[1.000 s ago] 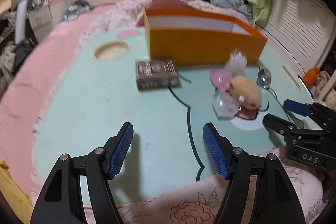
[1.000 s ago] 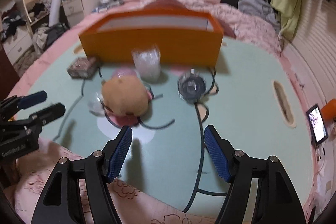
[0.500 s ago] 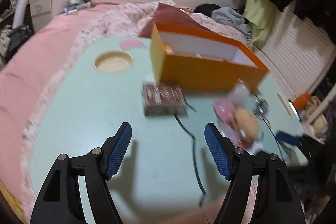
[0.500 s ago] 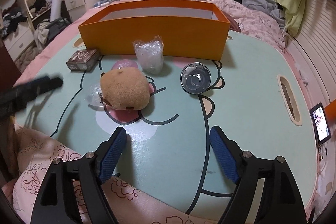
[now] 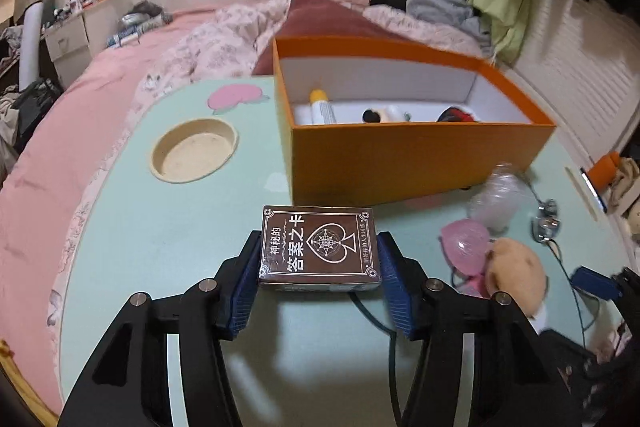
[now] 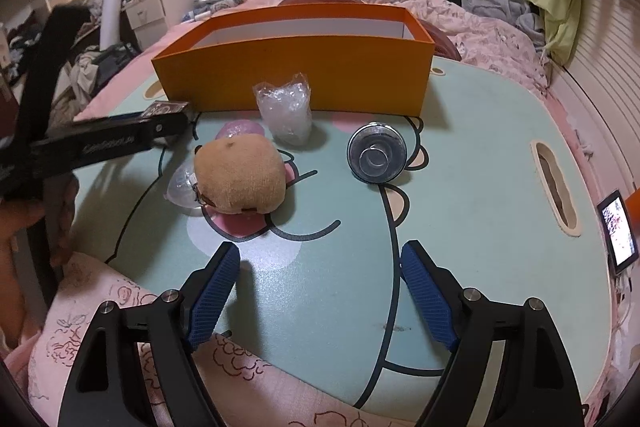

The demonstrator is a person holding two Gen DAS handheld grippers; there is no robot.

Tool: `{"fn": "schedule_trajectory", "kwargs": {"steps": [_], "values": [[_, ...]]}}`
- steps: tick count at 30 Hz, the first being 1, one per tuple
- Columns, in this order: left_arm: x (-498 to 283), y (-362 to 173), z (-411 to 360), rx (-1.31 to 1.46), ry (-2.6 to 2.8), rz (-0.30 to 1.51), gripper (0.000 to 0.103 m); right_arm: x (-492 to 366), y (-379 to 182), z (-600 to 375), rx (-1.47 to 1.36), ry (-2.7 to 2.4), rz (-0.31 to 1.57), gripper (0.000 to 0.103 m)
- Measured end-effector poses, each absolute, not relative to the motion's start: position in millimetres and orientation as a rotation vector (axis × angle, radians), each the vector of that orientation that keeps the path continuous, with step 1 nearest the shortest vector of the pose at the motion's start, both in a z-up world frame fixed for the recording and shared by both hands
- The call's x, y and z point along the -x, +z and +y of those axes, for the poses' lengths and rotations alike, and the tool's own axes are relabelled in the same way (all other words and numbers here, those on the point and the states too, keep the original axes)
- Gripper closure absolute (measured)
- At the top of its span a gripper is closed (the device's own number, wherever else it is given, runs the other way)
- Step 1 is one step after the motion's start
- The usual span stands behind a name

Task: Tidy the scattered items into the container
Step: 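Grasp the brown card box with left tool while right tool grasps the brown plush ball, then carry the card box and plush ball over the orange box with both tools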

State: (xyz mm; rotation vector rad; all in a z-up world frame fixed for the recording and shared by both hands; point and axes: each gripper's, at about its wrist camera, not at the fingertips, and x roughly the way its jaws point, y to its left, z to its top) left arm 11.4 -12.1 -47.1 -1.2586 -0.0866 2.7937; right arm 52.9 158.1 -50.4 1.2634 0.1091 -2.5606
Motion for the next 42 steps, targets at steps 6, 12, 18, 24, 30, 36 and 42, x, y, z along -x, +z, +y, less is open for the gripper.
{"fn": "schedule_trajectory", "kwargs": {"steps": [6,12,18,24,30,36,42], "values": [[-72,-34,-14,1.034,2.93,-0.086,0.047,-59,-35,163,-1.146,-2.552,0.023,0.027],[-81,-30,-21,0.976,2.964,-0.118,0.047,-40,-21,145,-1.09,-2.462,0.009,0.029],[-82,-35,-20,0.992,2.952,-0.125,0.047,-4,-31,132,-1.216,-2.316,-0.091,0.047],[-82,-36,-22,0.992,2.947,-0.14,0.047,-6,-39,123,-1.223,-2.317,-0.054,0.06],[-85,-33,-19,0.964,2.952,-0.12,0.047,-34,-24,137,-1.065,-2.485,-0.044,0.06],[-84,-33,-18,0.973,2.948,-0.105,0.047,-41,-25,127,-1.07,-2.566,0.095,0.059],[-82,-33,-17,0.98,2.945,-0.105,0.047,-46,-26,127,-1.049,-2.589,0.136,0.059]]}}
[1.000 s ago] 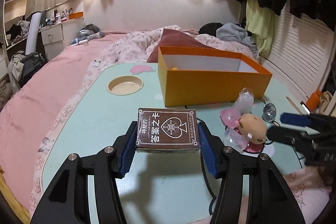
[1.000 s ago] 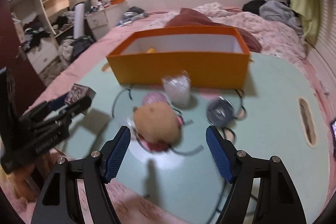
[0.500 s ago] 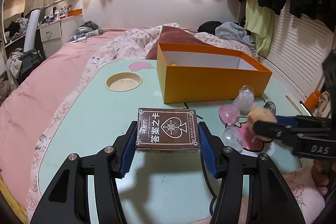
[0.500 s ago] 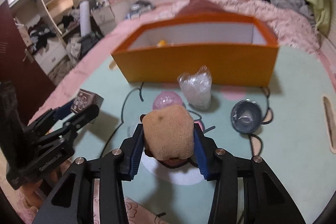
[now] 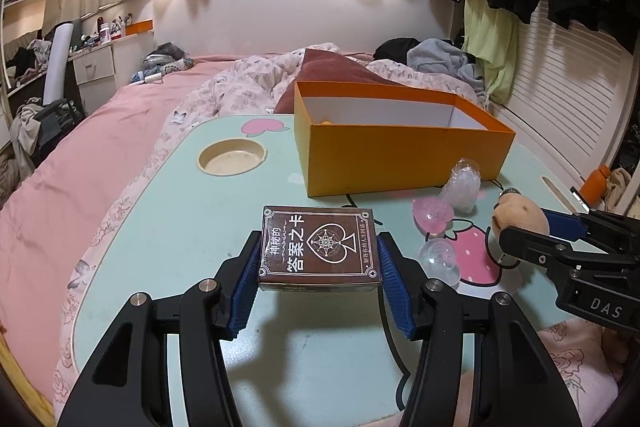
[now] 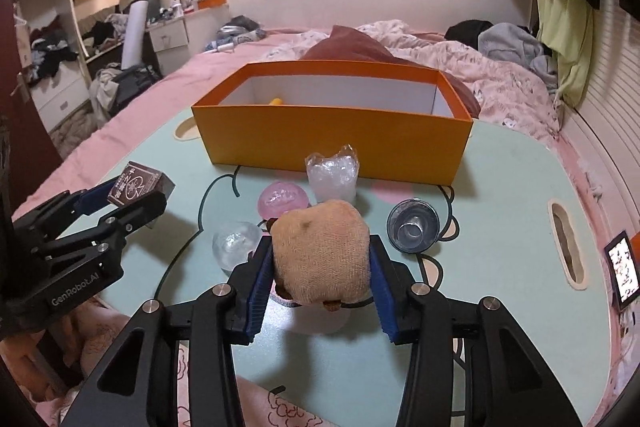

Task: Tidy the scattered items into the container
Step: 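Carry the card box and plush ball over the orange box with both tools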

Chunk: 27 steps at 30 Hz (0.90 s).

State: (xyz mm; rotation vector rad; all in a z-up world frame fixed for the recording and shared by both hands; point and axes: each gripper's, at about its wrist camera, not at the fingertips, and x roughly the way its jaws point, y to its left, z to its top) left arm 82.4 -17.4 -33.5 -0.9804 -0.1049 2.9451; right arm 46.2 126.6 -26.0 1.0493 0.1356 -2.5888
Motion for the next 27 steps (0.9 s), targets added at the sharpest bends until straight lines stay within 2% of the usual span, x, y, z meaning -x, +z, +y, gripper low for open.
{"fn": "schedule_trajectory", "kwargs": {"steps": [9,19,27], "values": [[-82,-34,-15,0.978,2.945,-0.09,0.047,-51,-26,129,-1.033,-2.601,0.135,0.059],[-75,-33,-1,0.997,2.889,0.008,0.047,-52,-22,133,-1.012,-2.611,0.111,0.059],[-44,8,5,0.982,2.777,-0.015,0.047,-35,-4,145,-1.014,-2.597,0.019,0.059]]}}
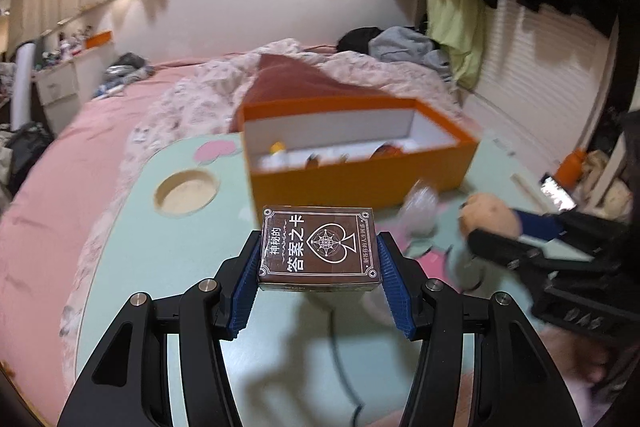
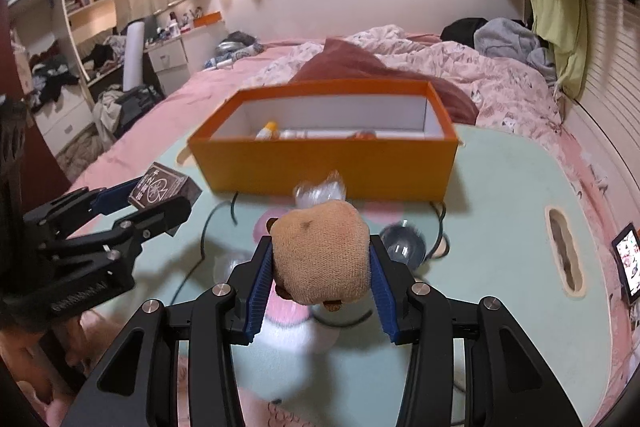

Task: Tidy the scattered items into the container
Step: 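Carry the card box and plush ball over the orange box with both tools, then open both tools to drop the items into the box and withdraw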

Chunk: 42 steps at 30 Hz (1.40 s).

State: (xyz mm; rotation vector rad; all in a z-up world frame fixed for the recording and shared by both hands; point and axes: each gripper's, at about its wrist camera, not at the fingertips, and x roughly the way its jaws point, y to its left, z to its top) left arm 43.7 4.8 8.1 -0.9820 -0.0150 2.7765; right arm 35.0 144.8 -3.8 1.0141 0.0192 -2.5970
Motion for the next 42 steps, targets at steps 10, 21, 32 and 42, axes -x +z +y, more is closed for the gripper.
{"fn": "schedule_trajectory", "kwargs": {"steps": [10,21,32,42], "values": [[54,63,24,0.983,2.861,0.073,0.047,52,60,150,-0.873,-2.786,0.135,0.057],[96,2,28,1.161,2.793,0.02,0.046,122,14,153,-1.065,-2.783,0.084,0.055],[91,8,14,1.169,2.789,-0.052,0.025,110,22,176,-1.005,-2.8,-0.115,0.021],[18,22,14,1.092,2.685,-0.048,0.022,41,23,176,-1.101,-2.712,-0.021,0.021]]}}
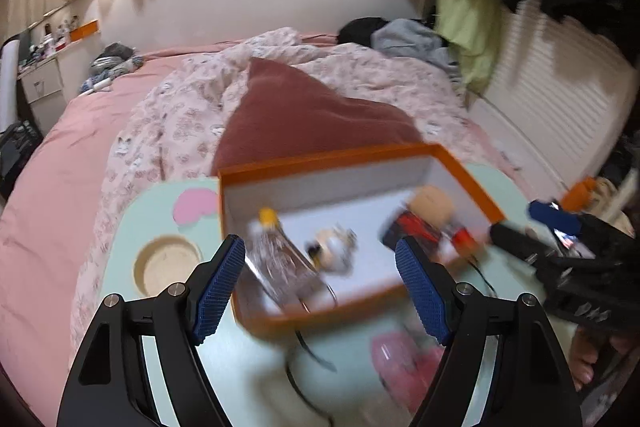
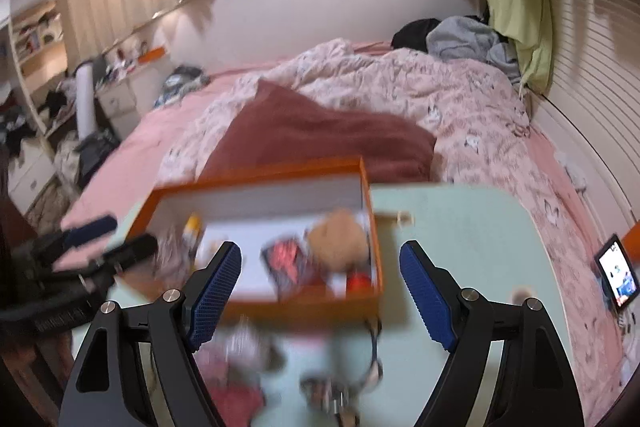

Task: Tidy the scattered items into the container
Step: 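Open both tools to drop the items into the box and withdraw, then grasp the clear heart item with left tool while right tool grasps the silver cup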

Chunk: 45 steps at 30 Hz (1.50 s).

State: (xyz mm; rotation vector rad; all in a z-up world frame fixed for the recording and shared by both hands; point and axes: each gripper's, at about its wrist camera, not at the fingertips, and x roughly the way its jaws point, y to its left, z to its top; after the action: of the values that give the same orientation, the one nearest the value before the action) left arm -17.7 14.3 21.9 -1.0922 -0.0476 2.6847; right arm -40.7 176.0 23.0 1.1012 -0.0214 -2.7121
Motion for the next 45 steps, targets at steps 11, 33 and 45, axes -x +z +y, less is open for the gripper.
{"fn": "schedule_trajectory", "kwargs": {"steps": [11,33,45], "values": [[-71,-39,39,1.199,2.606,0.15,0.022,-45,-37,164,-1.178,-2.69,0.275,0.021],[-62,-55,25,1.247,2.635,0.042,0.001,-37,-58,175,-1.293,-2.61,0.153,0.0],[-38,-48,61,1.196,2.582,0.224,0.053,-36,-58,177,-1.292,-2.612,0.15,0.0]]}}
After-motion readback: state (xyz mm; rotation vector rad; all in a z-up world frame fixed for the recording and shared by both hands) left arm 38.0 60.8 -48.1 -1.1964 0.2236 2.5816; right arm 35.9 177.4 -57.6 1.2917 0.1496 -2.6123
